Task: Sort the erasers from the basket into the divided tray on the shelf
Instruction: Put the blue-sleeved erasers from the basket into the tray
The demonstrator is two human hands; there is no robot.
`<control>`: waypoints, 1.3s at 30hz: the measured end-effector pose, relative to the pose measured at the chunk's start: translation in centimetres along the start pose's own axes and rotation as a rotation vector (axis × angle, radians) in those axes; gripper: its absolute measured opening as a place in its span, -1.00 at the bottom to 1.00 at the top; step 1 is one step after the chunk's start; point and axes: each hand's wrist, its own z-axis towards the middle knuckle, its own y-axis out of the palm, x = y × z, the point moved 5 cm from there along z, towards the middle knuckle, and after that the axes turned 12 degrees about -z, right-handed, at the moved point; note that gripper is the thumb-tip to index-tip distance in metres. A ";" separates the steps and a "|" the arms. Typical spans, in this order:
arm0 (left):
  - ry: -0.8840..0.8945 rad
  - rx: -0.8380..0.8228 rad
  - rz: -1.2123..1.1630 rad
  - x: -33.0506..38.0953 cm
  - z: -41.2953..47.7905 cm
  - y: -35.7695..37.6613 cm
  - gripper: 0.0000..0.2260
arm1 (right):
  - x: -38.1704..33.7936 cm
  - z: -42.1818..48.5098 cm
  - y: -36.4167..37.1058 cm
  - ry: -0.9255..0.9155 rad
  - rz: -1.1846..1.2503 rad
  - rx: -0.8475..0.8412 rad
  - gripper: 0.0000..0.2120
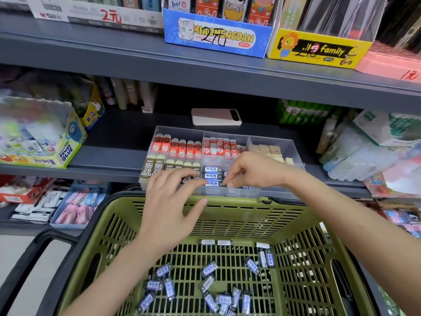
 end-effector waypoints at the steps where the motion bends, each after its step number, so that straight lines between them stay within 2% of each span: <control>1: -0.002 -0.002 0.002 0.0 0.0 0.0 -0.68 | -0.2 0.0 0.2 -0.017 -0.005 0.001 -0.84; 6: -0.014 -0.010 -0.007 0.0 0.0 0.0 -0.67 | 0.4 -0.5 -0.3 0.017 0.069 0.059 -0.76; 11: -0.037 -0.016 -0.019 0.0 -0.1 0.0 -0.66 | 0.3 -0.9 0.4 0.036 0.132 0.008 -0.63; 14: -0.045 -0.020 -0.026 0.0 -0.1 0.0 -0.66 | 0.0 -0.5 0.7 0.115 0.002 0.045 -0.58; 16: -0.048 -0.017 -0.035 0.0 -0.1 0.0 -0.66 | -0.1 -0.1 0.9 0.178 -0.051 0.011 -0.58; 21: -0.040 -0.007 -0.047 -0.1 -0.1 -0.1 -0.66 | 0.2 0.7 0.8 0.249 -0.012 -0.094 -0.55; 25: -0.044 0.004 -0.058 -0.3 -0.1 0.0 -0.66 | 0.3 1.0 1.1 0.276 -0.072 -0.100 -0.53; 28: -0.035 0.012 -0.060 -0.3 -0.1 -0.1 -0.66 | 0.2 0.6 0.9 0.251 0.038 -0.077 -0.59; 33: -0.022 0.019 -0.073 -0.4 -0.1 -0.1 -0.66 | 0.4 -1.1 -0.4 0.184 0.231 0.063 -0.68; 36: -0.003 0.053 -0.081 -0.2 -0.2 -0.4 -0.67 | 0.0 -3.4 -1.4 0.138 0.234 0.308 -0.62; 38: 0.023 0.123 -0.102 0.1 -0.3 -0.8 -0.71 | -0.8 -5.8 -1.2 0.092 0.380 0.494 -0.68; 39: 0.045 0.166 -0.124 0.3 -0.4 -1.0 -0.74 | -1.4 -7.0 -0.4 0.062 0.497 0.535 -0.71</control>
